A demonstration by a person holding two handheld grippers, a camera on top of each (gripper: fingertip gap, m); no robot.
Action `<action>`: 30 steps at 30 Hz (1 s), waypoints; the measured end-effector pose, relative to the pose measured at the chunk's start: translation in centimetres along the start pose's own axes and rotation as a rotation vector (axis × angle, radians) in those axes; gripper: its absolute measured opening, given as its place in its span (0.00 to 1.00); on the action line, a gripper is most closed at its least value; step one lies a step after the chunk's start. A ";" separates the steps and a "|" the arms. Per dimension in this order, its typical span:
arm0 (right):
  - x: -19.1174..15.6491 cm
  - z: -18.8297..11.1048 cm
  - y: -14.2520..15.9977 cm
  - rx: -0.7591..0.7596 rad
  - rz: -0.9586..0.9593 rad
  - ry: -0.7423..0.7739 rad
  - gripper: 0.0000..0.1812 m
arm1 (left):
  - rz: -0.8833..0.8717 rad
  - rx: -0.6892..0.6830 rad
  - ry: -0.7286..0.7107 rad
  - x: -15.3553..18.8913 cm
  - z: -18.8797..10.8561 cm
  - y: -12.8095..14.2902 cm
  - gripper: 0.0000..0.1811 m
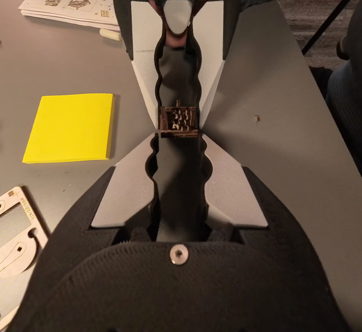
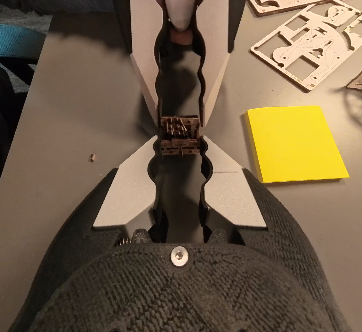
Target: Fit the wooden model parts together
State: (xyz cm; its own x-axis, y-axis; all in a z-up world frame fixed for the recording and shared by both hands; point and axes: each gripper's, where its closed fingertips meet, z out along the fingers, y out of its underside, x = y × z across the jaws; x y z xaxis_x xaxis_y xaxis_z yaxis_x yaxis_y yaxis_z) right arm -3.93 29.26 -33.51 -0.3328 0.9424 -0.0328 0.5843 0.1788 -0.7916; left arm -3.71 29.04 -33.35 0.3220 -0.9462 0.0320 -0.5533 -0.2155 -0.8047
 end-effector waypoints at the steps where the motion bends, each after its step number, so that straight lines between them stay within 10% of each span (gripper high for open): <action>1: 0.2 -0.1 -0.1 0.009 0.005 0.015 0.21 | 0.009 0.017 -0.015 -0.2 -0.3 -0.1 0.22; 7: 2.4 -1.2 -1.7 0.138 0.071 0.162 0.21 | 0.244 0.380 -0.372 -3.0 -4.0 -4.6 0.20; 15: 5.2 -3.2 -2.1 0.215 0.065 0.357 0.20 | 0.203 0.516 -0.866 -8.1 -7.7 -6.6 0.20; 30: 11.6 -5.9 -5.2 0.476 0.194 0.678 0.20 | -0.137 0.697 -1.189 -15.0 -11.5 -6.3 0.19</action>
State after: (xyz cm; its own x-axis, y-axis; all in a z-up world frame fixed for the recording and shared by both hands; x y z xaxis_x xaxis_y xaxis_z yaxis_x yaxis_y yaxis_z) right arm -6.46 40.93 -26.12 0.3454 0.9366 0.0585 0.1613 0.0022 -0.9869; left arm -13.84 41.80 -21.95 0.9915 -0.0799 -0.1023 -0.0838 0.2079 -0.9745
